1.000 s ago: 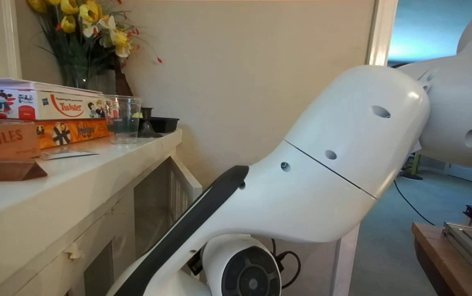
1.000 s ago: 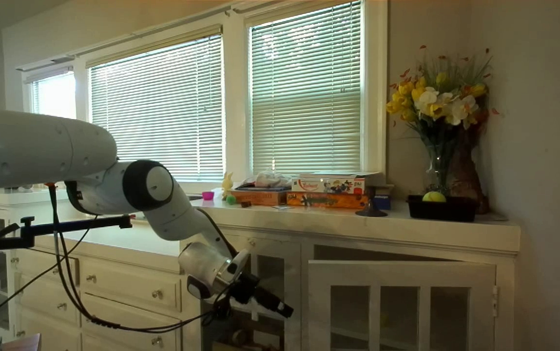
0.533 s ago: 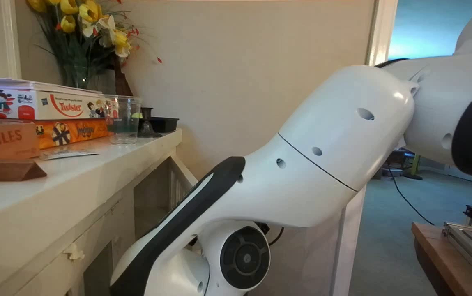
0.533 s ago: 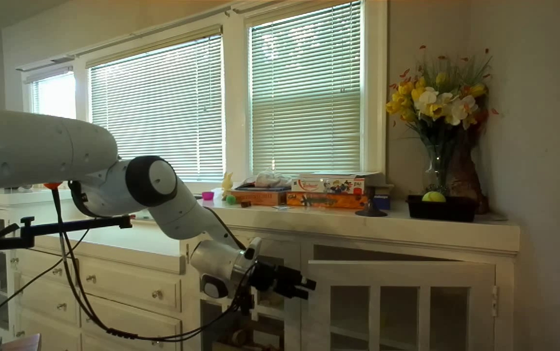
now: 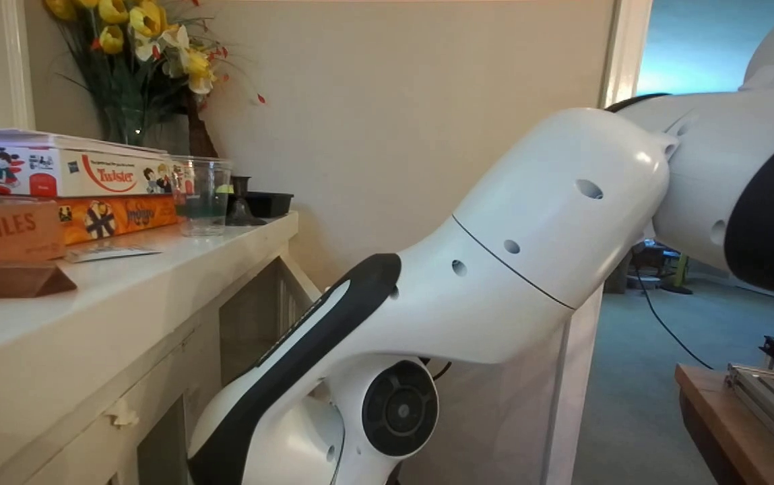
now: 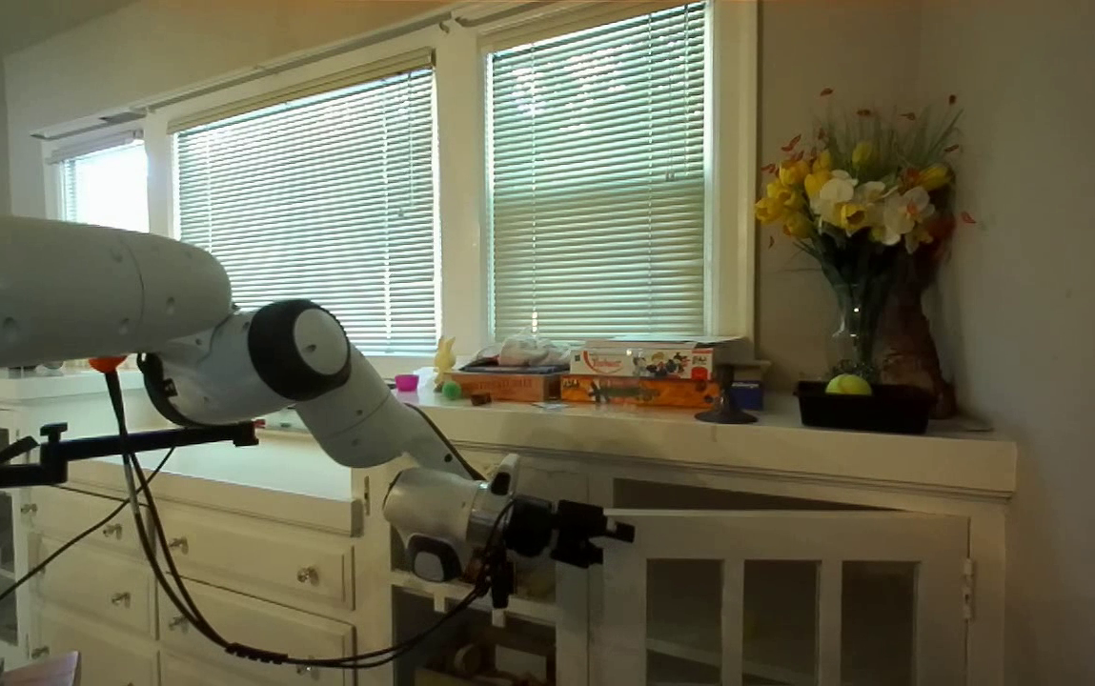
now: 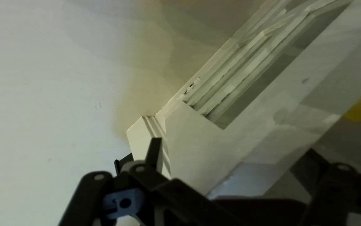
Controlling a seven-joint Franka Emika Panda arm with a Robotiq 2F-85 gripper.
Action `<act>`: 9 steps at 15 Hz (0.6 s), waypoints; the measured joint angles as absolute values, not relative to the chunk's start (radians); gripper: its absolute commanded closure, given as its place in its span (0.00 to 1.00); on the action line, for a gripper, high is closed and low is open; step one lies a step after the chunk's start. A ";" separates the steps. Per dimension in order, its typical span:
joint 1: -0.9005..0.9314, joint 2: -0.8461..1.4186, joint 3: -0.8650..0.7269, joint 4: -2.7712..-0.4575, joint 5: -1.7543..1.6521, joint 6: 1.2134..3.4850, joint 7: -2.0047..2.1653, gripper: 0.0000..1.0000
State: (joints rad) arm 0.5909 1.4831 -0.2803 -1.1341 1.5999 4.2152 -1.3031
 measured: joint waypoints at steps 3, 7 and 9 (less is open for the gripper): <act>0.597 1.483 -0.339 -1.138 1.654 4.215 -1.289 0.00; 0.625 1.485 -0.418 -1.170 1.816 4.215 -1.259 0.00; 0.644 1.485 -0.444 -1.196 1.917 4.215 -1.238 0.00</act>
